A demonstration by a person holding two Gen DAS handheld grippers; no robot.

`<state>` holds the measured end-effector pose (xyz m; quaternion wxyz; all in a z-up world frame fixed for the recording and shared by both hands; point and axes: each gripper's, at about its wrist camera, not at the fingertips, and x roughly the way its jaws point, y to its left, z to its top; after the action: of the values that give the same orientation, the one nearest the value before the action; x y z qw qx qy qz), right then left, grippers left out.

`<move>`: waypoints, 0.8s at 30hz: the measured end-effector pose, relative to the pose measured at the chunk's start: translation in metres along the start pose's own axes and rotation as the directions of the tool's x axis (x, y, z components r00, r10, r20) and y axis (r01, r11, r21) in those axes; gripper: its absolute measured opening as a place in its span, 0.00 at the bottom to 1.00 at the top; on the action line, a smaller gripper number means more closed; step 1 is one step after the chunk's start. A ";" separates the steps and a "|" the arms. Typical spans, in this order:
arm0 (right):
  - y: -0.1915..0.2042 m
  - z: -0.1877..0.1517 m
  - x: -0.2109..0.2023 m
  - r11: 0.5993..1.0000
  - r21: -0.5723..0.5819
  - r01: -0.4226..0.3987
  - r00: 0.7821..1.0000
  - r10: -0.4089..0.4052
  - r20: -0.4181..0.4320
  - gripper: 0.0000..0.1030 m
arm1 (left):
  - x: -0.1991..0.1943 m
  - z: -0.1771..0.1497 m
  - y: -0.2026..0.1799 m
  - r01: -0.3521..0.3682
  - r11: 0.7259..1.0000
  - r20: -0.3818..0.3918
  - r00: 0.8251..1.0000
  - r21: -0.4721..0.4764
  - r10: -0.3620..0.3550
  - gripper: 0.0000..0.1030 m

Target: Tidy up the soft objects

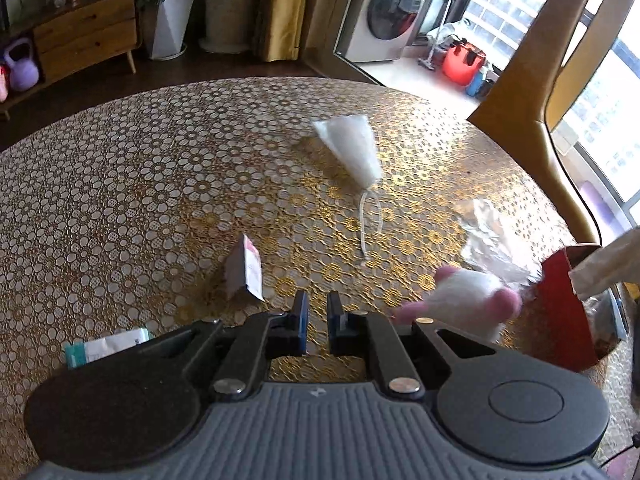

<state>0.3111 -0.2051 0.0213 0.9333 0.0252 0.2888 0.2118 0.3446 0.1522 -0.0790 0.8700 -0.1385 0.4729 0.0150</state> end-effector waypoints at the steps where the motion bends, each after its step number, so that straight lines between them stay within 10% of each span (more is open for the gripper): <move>1: 0.001 -0.001 0.002 1.000 0.000 0.000 1.000 0.000 -0.003 0.09 | 0.005 0.002 0.004 0.000 1.000 -0.004 1.000 -0.008 0.000 0.17; 4: 0.002 -0.003 0.012 1.000 0.002 -0.001 1.000 0.001 -0.016 0.09 | 0.018 0.007 0.012 -0.008 1.000 -0.009 1.000 -0.012 0.008 0.63; 6: 0.002 -0.004 0.018 1.000 0.001 0.002 1.000 -0.002 -0.026 0.09 | 0.026 0.010 0.018 -0.007 1.000 0.003 1.000 -0.017 0.007 0.76; 15: 0.001 -0.012 0.035 1.000 0.003 0.020 0.998 -0.019 -0.060 0.09 | 0.076 0.019 0.020 -0.121 0.989 -0.028 0.992 0.089 0.124 0.75; 24: 0.003 -0.015 0.048 1.000 -0.004 0.027 0.996 -0.028 -0.084 0.09 | 0.103 0.015 0.024 -0.146 0.982 -0.077 0.985 0.120 0.156 0.31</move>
<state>0.3377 -0.1839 -0.0167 0.9232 0.0110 0.3279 0.2002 0.4106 0.1683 -0.1619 0.8516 -0.0532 0.5193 0.0480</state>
